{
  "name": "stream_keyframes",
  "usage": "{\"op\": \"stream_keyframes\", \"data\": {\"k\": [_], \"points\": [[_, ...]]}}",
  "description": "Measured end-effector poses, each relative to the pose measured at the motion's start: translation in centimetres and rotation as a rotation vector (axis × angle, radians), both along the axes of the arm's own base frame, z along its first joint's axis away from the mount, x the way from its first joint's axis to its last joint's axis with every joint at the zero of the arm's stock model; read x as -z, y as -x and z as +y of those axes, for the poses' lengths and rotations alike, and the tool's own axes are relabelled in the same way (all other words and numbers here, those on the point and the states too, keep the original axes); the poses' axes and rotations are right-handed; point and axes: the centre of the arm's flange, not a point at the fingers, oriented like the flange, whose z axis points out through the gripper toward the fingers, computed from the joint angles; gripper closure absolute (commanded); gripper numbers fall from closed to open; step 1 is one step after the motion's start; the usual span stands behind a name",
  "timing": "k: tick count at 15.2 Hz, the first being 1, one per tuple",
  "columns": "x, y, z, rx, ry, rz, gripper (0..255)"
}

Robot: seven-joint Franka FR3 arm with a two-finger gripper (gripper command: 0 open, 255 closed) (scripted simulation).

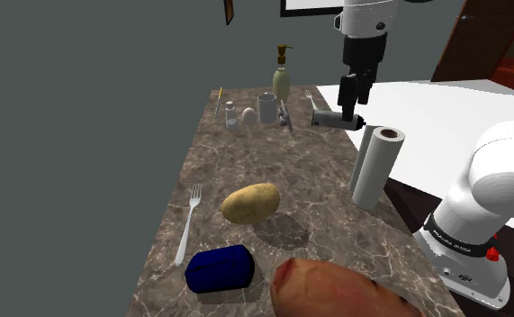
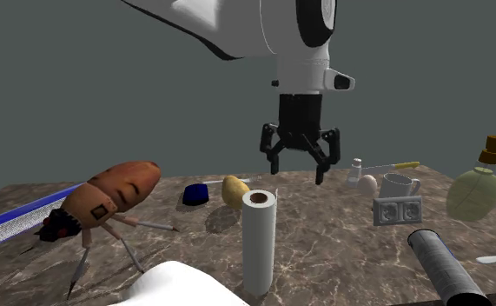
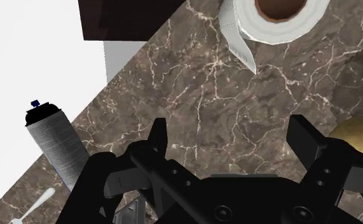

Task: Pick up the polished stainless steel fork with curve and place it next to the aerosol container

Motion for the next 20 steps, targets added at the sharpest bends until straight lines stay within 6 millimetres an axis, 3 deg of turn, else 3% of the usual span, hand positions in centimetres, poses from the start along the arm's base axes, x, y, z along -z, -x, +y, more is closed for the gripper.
{"op": "stream_keyframes", "data": {"k": [10, 20], "points": [[5.4, -3.1, 10.8, 0.243, -0.003, -0.045, 0], [10.3, -9.2, 20.7, 0.486, -0.006, -0.091, 0]]}}
